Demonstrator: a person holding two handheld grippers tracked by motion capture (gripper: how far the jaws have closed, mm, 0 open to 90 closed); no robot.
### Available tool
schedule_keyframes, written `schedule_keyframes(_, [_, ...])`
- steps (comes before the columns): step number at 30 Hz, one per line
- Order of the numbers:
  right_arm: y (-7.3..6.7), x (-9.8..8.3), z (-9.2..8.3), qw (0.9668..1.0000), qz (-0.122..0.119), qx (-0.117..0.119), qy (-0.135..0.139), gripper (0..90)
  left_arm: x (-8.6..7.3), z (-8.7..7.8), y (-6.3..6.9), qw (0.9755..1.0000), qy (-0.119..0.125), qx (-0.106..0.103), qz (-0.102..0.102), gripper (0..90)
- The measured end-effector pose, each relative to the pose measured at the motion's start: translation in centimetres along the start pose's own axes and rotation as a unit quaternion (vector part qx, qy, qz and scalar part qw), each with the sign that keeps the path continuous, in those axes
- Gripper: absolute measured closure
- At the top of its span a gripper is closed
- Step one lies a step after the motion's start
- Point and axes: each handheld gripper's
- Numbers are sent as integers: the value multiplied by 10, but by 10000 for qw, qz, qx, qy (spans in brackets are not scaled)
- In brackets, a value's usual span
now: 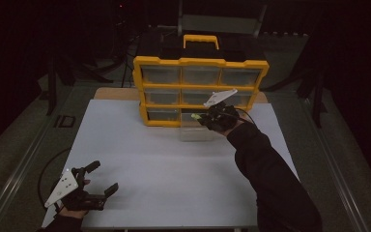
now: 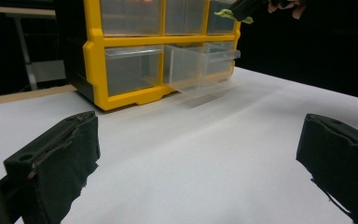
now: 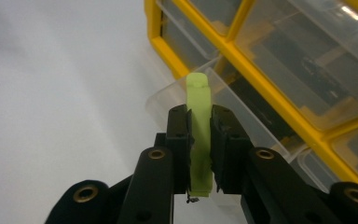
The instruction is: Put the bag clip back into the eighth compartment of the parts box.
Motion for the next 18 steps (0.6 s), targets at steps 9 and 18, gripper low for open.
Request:
schedule_keyframes(9, [14,-1,2,9999,73,-90,-32,789,0,0,0,10000,-3,-4,-7,2])
schedule_keyframes(18, [21,-3,7,10000,73,-15,14,788,0,0,0,10000,-4,-7,-13,2])
Point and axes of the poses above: each handheld gripper's, and its own axes: z roughly forward along the jaws, x roughly out of its top, y roughly to its right, and after that the axes turned 7 degrees about -y, right-handed
